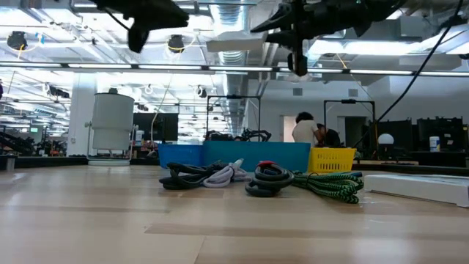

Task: Pick and place items into bin
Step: Put the left card reader box into the blue basket

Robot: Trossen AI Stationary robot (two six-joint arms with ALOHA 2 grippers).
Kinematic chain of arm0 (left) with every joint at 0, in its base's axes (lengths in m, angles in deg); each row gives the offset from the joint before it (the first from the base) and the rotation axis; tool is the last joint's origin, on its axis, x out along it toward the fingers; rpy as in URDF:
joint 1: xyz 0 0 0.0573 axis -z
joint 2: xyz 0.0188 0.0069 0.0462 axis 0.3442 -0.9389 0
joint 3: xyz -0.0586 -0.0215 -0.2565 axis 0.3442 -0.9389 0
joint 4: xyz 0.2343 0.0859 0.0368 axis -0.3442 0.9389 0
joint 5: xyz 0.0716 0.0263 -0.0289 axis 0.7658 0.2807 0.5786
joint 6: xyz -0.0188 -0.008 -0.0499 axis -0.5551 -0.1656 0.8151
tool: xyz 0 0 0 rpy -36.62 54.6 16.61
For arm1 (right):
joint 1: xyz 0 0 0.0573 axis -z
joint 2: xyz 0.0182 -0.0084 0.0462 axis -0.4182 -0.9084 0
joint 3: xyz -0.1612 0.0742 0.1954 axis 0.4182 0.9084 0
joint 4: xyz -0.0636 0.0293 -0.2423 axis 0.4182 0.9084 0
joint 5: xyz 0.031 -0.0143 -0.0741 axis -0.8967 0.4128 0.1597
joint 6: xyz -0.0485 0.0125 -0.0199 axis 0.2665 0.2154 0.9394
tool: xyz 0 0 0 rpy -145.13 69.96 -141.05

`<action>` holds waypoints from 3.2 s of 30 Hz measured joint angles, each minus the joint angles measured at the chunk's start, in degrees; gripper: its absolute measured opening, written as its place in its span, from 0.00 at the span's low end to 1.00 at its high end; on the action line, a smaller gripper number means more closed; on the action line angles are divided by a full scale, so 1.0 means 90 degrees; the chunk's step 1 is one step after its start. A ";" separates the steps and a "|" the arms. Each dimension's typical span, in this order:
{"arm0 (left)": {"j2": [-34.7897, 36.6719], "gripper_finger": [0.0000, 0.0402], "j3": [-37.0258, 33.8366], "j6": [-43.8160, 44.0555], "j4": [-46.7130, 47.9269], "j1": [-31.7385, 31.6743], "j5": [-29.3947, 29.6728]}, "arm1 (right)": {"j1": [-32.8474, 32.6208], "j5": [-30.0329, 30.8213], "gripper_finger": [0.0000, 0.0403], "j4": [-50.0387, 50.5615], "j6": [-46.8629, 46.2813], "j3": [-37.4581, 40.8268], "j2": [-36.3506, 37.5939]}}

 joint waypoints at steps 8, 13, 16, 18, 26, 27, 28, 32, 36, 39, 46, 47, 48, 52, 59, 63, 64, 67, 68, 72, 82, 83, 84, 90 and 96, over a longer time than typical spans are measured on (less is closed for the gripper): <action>-0.0722 0.11 0.0005 0.1335 -0.1467 -0.1384 -0.2689 | 0.0479 -0.0429 0.07 -0.0029 0.0661 0.0000 -0.0002; -0.0982 0.12 0.0002 0.1859 -0.1880 -0.1588 -0.2831 | 0.0544 -0.0661 0.07 -0.0029 0.0691 0.0000 -0.0002; -0.1033 0.18 0.0002 0.1950 -0.1742 -0.1673 -0.2784 | 0.0504 -0.0661 0.07 -0.0029 0.0694 0.0001 -0.0002; -0.1033 0.23 0.0002 0.1979 -0.1683 -0.1726 -0.2726 | 0.0499 -0.0661 0.07 -0.0029 0.0707 0.0000 -0.0002; -0.1031 0.50 0.0000 0.1891 -0.1537 -0.1954 -0.2783 | 0.0538 -0.0594 0.07 -0.0083 0.0771 0.0002 -0.0005; -0.1031 0.53 0.0000 0.1829 -0.1552 -0.1943 -0.2788 | 0.0571 -0.0634 0.07 -0.0085 0.0771 0.0002 -0.0005; -0.1034 0.55 0.0000 0.1814 -0.1585 -0.1931 -0.2788 | 0.0598 -0.0660 0.07 -0.0085 0.0771 0.0002 -0.0005; -0.1284 0.59 -0.0002 0.1805 -0.1871 -0.1883 -0.3075 | 0.0695 -0.0651 0.07 -0.0136 0.0794 0.0002 -0.0007; -0.1715 0.60 -0.0002 0.1834 -0.2383 -0.1806 -0.3433 | 0.0745 -0.0660 0.07 -0.0349 0.0798 0.0002 -0.0007; -0.2023 0.60 -0.0005 0.1875 -0.2963 -0.1759 -0.3541 | 0.0774 -0.0755 0.07 -0.0415 0.0803 0.0010 -0.0007; -0.2614 0.60 0.0427 0.1851 -0.3108 -0.1746 -0.4049 | 0.0758 -0.0874 0.07 -0.0410 0.0803 0.0010 -0.0007; -0.2710 0.60 0.0487 0.1835 -0.3102 -0.1745 -0.4137 | 0.0733 -0.0863 0.07 -0.0410 0.0804 0.0010 -0.0007; -0.2803 0.60 0.0553 0.1833 -0.3099 -0.1742 -0.4213 | 0.0713 -0.0846 0.07 -0.0410 0.0805 0.0010 -0.0007; -0.3131 0.60 0.0793 0.1819 -0.3092 -0.1745 -0.4418 | 0.0712 -0.0810 0.07 -0.0410 0.0805 0.0010 -0.0007; -0.3226 0.41 0.0979 0.1289 -0.2909 -0.1746 -0.4620 | 0.0659 -0.0777 0.13 -0.0493 0.0839 0.0000 -0.0007; -0.3224 0.18 0.0979 0.1238 -0.2865 -0.1759 -0.4548 | 0.0659 -0.0838 0.15 -0.0665 0.0868 0.0000 -0.0007; -0.3221 0.12 0.0981 0.1199 -0.2816 -0.1773 -0.4504 | 0.0659 -0.0828 0.15 -0.0703 0.0895 0.0000 -0.0007; -0.3217 0.09 0.0988 0.1171 -0.2792 -0.1825 -0.4403 | 0.0668 -0.0795 0.15 -0.0767 0.0980 0.0000 -0.0010; -0.3215 0.09 0.0988 0.1164 -0.2806 -0.1848 -0.4409 | 0.0673 -0.0775 0.15 -0.0788 0.0983 0.0000 -0.0010; -0.3204 0.12 0.0989 0.1154 -0.2800 -0.1946 -0.4468 | 0.0683 -0.0766 0.16 -0.0798 0.0984 0.0000 -0.0010; -0.2907 0.10 0.0991 0.1174 -0.2524 -0.2344 -0.4589 | 0.0697 -0.0701 0.16 -0.0881 0.1033 -0.0015 -0.0017; -0.2843 0.10 0.0991 0.1173 -0.2432 -0.2401 -0.4625 | 0.0707 -0.0700 0.16 -0.0875 0.1033 -0.0017 -0.0017; -0.2778 0.10 0.0991 0.1173 -0.2308 -0.2459 -0.4661 | 0.0733 -0.0700 0.16 -0.0863 0.1035 -0.0017 -0.0017; -0.2395 0.11 0.0991 0.1098 -0.1546 -0.2690 -0.4232 | 0.0892 -0.0888 0.16 -0.0736 0.1004 0.0015 -0.0007; -0.1994 0.10 0.0986 0.1081 -0.0696 -0.2957 -0.3860 | 0.0974 -0.0870 0.16 -0.0682 0.0980 0.0012 -0.0005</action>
